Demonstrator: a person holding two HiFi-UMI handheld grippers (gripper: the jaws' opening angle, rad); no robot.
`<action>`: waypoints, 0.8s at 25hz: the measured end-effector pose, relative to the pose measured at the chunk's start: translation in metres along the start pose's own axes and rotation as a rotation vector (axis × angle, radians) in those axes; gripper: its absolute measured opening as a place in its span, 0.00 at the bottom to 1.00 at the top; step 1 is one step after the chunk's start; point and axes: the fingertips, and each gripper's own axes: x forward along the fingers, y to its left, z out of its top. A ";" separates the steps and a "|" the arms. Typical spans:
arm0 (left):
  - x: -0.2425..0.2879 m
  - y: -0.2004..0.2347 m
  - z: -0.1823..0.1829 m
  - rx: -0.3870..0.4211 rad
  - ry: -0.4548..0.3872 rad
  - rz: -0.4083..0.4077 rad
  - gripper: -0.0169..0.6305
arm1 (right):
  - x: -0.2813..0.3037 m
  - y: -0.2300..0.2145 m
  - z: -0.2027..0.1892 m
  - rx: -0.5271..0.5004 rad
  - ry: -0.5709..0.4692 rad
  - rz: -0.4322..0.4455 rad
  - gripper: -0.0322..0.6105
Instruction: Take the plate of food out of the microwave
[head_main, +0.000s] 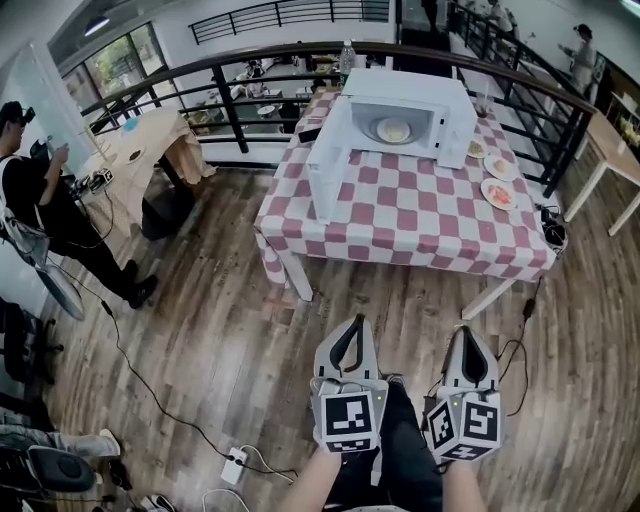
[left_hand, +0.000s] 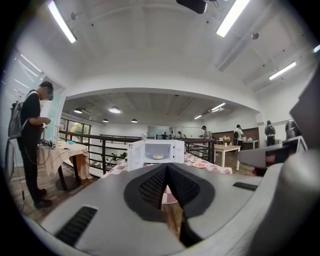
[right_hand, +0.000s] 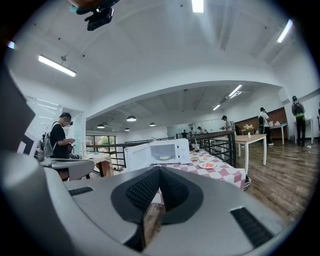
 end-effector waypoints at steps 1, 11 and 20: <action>0.004 0.000 -0.001 0.000 0.002 0.001 0.04 | 0.004 -0.001 0.000 -0.001 0.001 0.001 0.04; 0.050 0.009 0.002 0.007 0.009 0.024 0.04 | 0.057 -0.008 0.003 0.000 0.012 0.030 0.04; 0.108 0.011 0.013 0.009 0.003 0.048 0.04 | 0.114 -0.027 0.019 0.006 0.007 0.048 0.04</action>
